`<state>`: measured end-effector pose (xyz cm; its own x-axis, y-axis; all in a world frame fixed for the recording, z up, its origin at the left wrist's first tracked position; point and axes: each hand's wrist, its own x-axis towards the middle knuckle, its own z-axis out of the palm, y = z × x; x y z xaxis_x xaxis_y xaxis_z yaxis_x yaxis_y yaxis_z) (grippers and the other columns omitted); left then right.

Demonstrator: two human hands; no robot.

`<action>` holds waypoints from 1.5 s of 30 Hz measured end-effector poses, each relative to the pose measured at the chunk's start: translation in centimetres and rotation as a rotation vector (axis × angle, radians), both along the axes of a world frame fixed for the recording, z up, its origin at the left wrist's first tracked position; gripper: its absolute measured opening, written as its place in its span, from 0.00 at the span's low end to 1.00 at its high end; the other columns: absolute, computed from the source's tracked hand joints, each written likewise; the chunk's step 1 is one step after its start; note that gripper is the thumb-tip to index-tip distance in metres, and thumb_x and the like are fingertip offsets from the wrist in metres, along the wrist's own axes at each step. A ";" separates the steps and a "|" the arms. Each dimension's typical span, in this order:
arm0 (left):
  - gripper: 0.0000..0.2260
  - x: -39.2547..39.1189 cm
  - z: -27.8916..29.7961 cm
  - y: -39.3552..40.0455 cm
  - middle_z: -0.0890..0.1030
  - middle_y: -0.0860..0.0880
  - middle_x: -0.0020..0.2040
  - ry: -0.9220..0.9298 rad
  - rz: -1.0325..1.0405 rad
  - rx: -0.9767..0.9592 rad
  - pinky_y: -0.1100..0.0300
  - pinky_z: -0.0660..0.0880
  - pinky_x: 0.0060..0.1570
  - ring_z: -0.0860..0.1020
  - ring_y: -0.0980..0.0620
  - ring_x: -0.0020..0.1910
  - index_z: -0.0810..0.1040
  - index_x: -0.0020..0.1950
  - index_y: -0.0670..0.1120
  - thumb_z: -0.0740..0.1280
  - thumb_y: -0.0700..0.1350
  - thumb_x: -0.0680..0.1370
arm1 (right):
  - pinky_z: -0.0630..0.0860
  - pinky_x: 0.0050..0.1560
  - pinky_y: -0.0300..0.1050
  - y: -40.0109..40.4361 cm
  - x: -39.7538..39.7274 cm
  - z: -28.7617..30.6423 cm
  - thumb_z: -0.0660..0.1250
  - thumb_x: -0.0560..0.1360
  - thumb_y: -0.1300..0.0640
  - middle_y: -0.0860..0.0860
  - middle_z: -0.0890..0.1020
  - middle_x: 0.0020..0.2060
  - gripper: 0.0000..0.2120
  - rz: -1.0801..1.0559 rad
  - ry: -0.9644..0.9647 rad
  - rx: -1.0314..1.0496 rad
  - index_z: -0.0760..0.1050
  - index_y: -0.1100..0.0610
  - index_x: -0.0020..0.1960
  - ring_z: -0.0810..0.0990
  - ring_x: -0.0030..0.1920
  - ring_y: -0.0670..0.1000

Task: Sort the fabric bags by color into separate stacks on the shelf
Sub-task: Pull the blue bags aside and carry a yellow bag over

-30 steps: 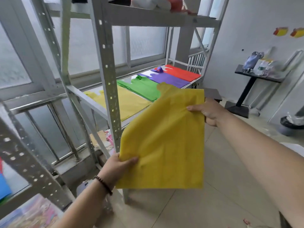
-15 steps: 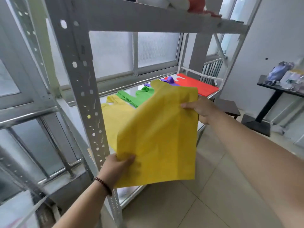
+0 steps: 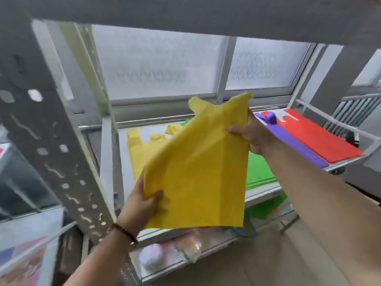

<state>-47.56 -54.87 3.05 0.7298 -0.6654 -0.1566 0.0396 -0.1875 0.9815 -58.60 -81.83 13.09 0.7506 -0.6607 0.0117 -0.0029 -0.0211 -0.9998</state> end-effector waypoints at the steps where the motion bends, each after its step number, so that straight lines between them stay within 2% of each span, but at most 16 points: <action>1: 0.30 0.3 0.4 -0.6 0.77 0.48 0.56 -0.030 0.061 -0.020 0.50 0.81 0.42 0.80 0.47 0.45 0.61 0.73 0.57 0.68 0.40 0.75 | 0.83 0.41 0.47 -0.9 1.2 0.6 0.68 0.69 0.73 0.51 0.81 0.48 0.27 0.036 -0.051 0.021 0.68 0.50 0.60 0.83 0.43 0.49; 3: 0.30 0.8 1.2 -1.6 0.76 0.49 0.56 -0.119 0.169 -0.038 0.56 0.81 0.36 0.80 0.50 0.43 0.57 0.74 0.59 0.66 0.41 0.77 | 0.82 0.38 0.49 -2.5 3.7 1.6 0.72 0.64 0.69 0.50 0.84 0.44 0.26 0.105 -0.152 0.084 0.70 0.49 0.56 0.84 0.40 0.50; 4: 0.31 1.1 1.3 -2.2 0.75 0.50 0.56 -0.122 0.197 -0.038 0.53 0.81 0.39 0.79 0.49 0.45 0.56 0.74 0.60 0.66 0.41 0.77 | 0.82 0.37 0.49 -3.6 5.2 1.6 0.71 0.64 0.69 0.50 0.85 0.42 0.24 0.133 -0.172 0.111 0.72 0.51 0.55 0.84 0.39 0.50; 6: 0.31 2.4 0.3 -3.4 0.75 0.51 0.57 0.036 0.211 -0.013 0.47 0.78 0.47 0.78 0.47 0.50 0.57 0.73 0.58 0.66 0.38 0.76 | 0.82 0.36 0.50 -5.4 8.1 0.1 0.69 0.68 0.69 0.52 0.85 0.41 0.20 0.204 -0.107 0.172 0.73 0.56 0.58 0.85 0.38 0.52; 9: 0.22 4.4 -3.3 -4.7 0.79 0.44 0.58 0.265 0.216 0.245 0.47 0.74 0.58 0.78 0.43 0.55 0.70 0.67 0.44 0.69 0.38 0.74 | 0.82 0.41 0.54 -6.1 11.3 -6.4 0.71 0.70 0.62 0.56 0.84 0.40 0.23 0.289 0.370 0.219 0.73 0.62 0.64 0.84 0.35 0.54; 11: 0.24 4.9 -5.3 -4.8 0.77 0.42 0.62 0.211 0.214 0.443 0.48 0.72 0.62 0.76 0.43 0.60 0.71 0.66 0.41 0.72 0.40 0.72 | 0.80 0.47 0.55 -5.8 12.2 -11.9 0.68 0.74 0.63 0.56 0.80 0.39 0.14 0.254 0.682 0.156 0.74 0.61 0.58 0.80 0.34 0.54; 13: 0.24 5.1 -6.1 -4.8 0.76 0.41 0.64 0.145 0.241 0.531 0.48 0.72 0.62 0.75 0.43 0.61 0.69 0.67 0.41 0.71 0.41 0.73 | 0.78 0.43 0.52 -5.0 12.4 -15.3 0.65 0.74 0.66 0.58 0.77 0.40 0.08 0.209 0.801 0.108 0.72 0.60 0.52 0.77 0.36 0.55; 16: 0.21 5.2 -5.9 -4.9 0.75 0.44 0.63 0.112 0.280 0.534 0.50 0.72 0.62 0.75 0.43 0.60 0.67 0.68 0.44 0.66 0.42 0.76 | 0.77 0.47 0.51 -5.1 12.8 -16.2 0.61 0.74 0.69 0.59 0.76 0.47 0.08 0.183 0.739 -0.002 0.72 0.60 0.50 0.77 0.45 0.57; 19: 0.22 5.2 -6.2 -5.1 0.74 0.44 0.64 0.092 0.296 0.545 0.50 0.72 0.62 0.74 0.43 0.61 0.65 0.70 0.44 0.65 0.42 0.77 | 0.77 0.55 0.55 -5.6 13.1 -15.5 0.61 0.74 0.70 0.61 0.77 0.55 0.17 0.154 0.711 -0.076 0.71 0.64 0.63 0.77 0.55 0.61; 23: 0.23 5.0 -5.7 -5.3 0.72 0.42 0.67 -0.016 0.338 0.643 0.53 0.71 0.60 0.73 0.43 0.62 0.64 0.71 0.43 0.64 0.42 0.77 | 0.81 0.42 0.50 -6.0 12.8 -14.2 0.62 0.76 0.68 0.60 0.77 0.43 0.12 0.180 0.859 -0.159 0.72 0.67 0.59 0.79 0.42 0.57; 25: 0.24 4.9 -4.9 -5.2 0.72 0.42 0.67 -0.054 0.389 0.656 0.52 0.71 0.61 0.73 0.43 0.63 0.63 0.71 0.42 0.65 0.43 0.77 | 0.79 0.39 0.46 -6.2 12.8 -13.2 0.64 0.76 0.66 0.59 0.77 0.41 0.13 0.212 0.889 -0.258 0.72 0.68 0.59 0.79 0.38 0.54; 29: 0.23 4.1 -3.0 -4.6 0.72 0.43 0.66 -0.141 0.395 0.643 0.55 0.69 0.61 0.72 0.45 0.64 0.65 0.70 0.43 0.65 0.43 0.77 | 0.78 0.50 0.48 -5.4 13.2 -10.5 0.66 0.74 0.65 0.62 0.79 0.50 0.19 0.308 0.772 -0.445 0.71 0.66 0.64 0.78 0.45 0.55; 32: 0.21 2.9 -2.1 -3.5 0.74 0.46 0.64 -0.165 0.366 0.611 0.54 0.71 0.60 0.75 0.47 0.60 0.68 0.68 0.45 0.65 0.45 0.76 | 0.77 0.44 0.46 -3.5 13.2 -8.1 0.67 0.72 0.66 0.60 0.78 0.46 0.21 0.408 0.680 -0.531 0.71 0.63 0.64 0.77 0.44 0.54; 34: 0.20 1.6 -1.6 -2.7 0.76 0.46 0.62 -0.180 0.338 0.594 0.56 0.73 0.58 0.75 0.49 0.56 0.70 0.67 0.45 0.66 0.45 0.76 | 0.77 0.42 0.45 -2.0 12.8 -6.7 0.68 0.71 0.65 0.61 0.81 0.49 0.19 0.460 0.625 -0.602 0.73 0.62 0.62 0.79 0.44 0.55; 39: 0.19 -1.7 0.4 -0.5 0.77 0.46 0.60 -0.233 0.244 0.593 0.60 0.71 0.49 0.75 0.51 0.50 0.71 0.66 0.44 0.67 0.45 0.76 | 0.77 0.56 0.52 2.7 9.7 -4.4 0.70 0.71 0.62 0.57 0.82 0.54 0.19 0.598 0.547 -0.849 0.75 0.59 0.61 0.80 0.53 0.57; 45: 0.18 -5.0 4.1 3.5 0.78 0.47 0.54 -0.328 0.139 0.597 0.59 0.73 0.52 0.76 0.51 0.50 0.72 0.64 0.43 0.68 0.45 0.75 | 0.73 0.46 0.42 8.6 5.1 -2.2 0.69 0.72 0.61 0.54 0.81 0.55 0.20 0.650 0.494 -1.003 0.75 0.58 0.63 0.77 0.49 0.51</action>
<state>-52.57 -51.42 7.15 0.8741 -0.4313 -0.2236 -0.1788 -0.7136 0.6774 -53.50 -73.25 10.86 0.9958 -0.0393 -0.0825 -0.0719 -0.8939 -0.4424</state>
